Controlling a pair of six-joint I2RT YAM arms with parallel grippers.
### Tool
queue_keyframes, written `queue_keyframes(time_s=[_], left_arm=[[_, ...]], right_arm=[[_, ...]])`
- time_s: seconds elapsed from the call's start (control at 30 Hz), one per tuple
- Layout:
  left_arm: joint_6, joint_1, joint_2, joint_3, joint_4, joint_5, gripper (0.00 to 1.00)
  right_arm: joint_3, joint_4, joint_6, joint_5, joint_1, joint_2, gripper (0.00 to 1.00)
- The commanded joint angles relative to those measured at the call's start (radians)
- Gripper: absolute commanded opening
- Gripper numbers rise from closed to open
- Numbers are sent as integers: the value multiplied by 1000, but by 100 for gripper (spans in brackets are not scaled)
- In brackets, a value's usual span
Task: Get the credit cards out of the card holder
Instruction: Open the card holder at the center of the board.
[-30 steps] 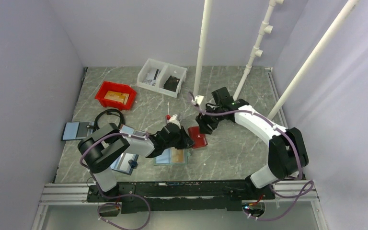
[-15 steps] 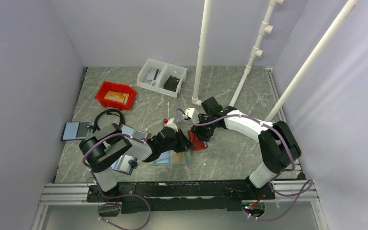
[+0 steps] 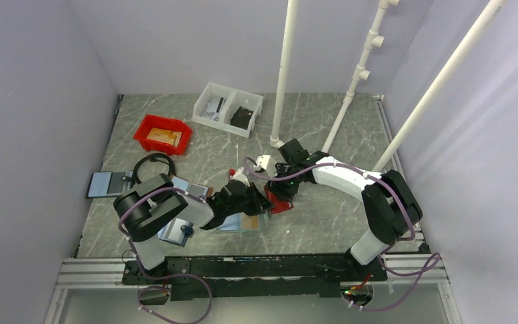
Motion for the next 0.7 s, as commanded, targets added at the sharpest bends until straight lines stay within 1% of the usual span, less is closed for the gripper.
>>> queue_keyframes(time_s=[0.0,0.27,0.43,0.57,0.67], left_arm=[[-25,-7,-9,-10,65,12,0],[-50,-8,6,-5,103,31,0],[-49,-7,-7,-10,98,28,0],[-49,-8,-19,-16,92,23,0],[-45,-8,-26,-25,86,12,0]], right_arm=[[23,23,-1,11,12,-19,56],[16,30,0,4,37,-8,54],[13,45,3,63,66,18,51],[13,55,3,110,68,27,47],[11,58,4,142,67,21,41]])
